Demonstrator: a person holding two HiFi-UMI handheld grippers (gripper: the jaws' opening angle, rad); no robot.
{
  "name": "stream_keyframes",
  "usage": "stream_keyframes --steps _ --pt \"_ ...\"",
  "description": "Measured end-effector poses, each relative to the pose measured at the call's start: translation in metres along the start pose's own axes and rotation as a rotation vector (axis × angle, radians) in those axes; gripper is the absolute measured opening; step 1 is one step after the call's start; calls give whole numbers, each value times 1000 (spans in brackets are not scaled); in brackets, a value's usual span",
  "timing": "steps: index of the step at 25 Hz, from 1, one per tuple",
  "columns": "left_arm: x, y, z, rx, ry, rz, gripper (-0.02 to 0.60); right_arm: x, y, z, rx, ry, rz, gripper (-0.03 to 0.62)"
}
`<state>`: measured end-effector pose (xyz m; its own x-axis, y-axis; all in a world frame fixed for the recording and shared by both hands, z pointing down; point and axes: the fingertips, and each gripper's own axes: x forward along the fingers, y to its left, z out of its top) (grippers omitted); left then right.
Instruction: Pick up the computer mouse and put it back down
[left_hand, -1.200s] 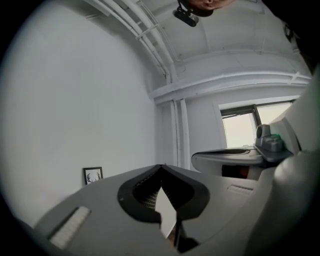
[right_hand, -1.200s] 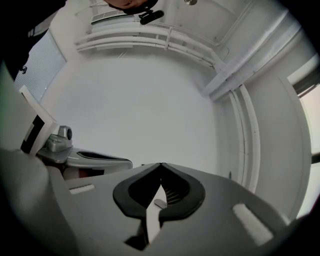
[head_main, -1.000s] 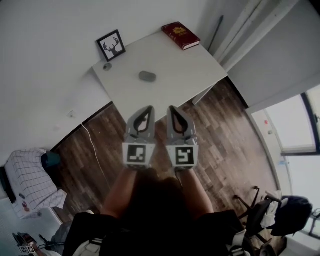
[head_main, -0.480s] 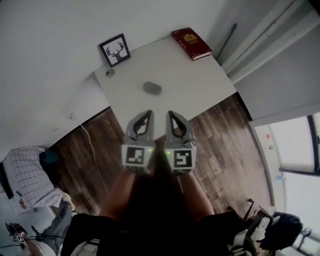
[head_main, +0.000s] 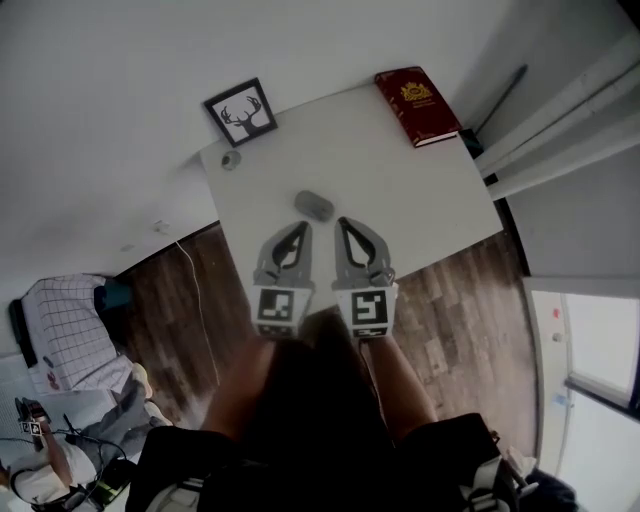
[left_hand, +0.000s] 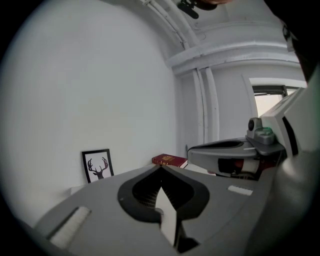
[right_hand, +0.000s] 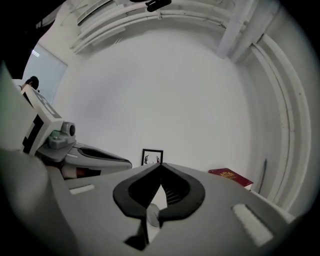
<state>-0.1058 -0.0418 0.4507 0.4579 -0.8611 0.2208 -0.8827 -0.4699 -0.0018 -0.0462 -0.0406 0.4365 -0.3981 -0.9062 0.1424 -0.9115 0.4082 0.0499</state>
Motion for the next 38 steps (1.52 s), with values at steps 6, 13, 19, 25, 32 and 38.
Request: stream_keyframes --steps 6,13,19,25,32,38 --pt "32 8 -24 -20 82 38 0 25 -17 -27 39 54 47 14" --pt "46 19 -50 -52 131 41 0 52 -10 -54 17 163 114 14" --pt "57 36 -71 -76 137 41 0 70 -7 -77 -9 245 122 14" --pt "70 48 -96 -85 201 26 0 83 3 -94 -23 308 114 14" --pt "72 58 -122 -119 269 23 0 104 6 -146 -55 484 170 66" --pt "71 60 -128 -128 271 11 0 125 5 -183 -22 603 221 164"
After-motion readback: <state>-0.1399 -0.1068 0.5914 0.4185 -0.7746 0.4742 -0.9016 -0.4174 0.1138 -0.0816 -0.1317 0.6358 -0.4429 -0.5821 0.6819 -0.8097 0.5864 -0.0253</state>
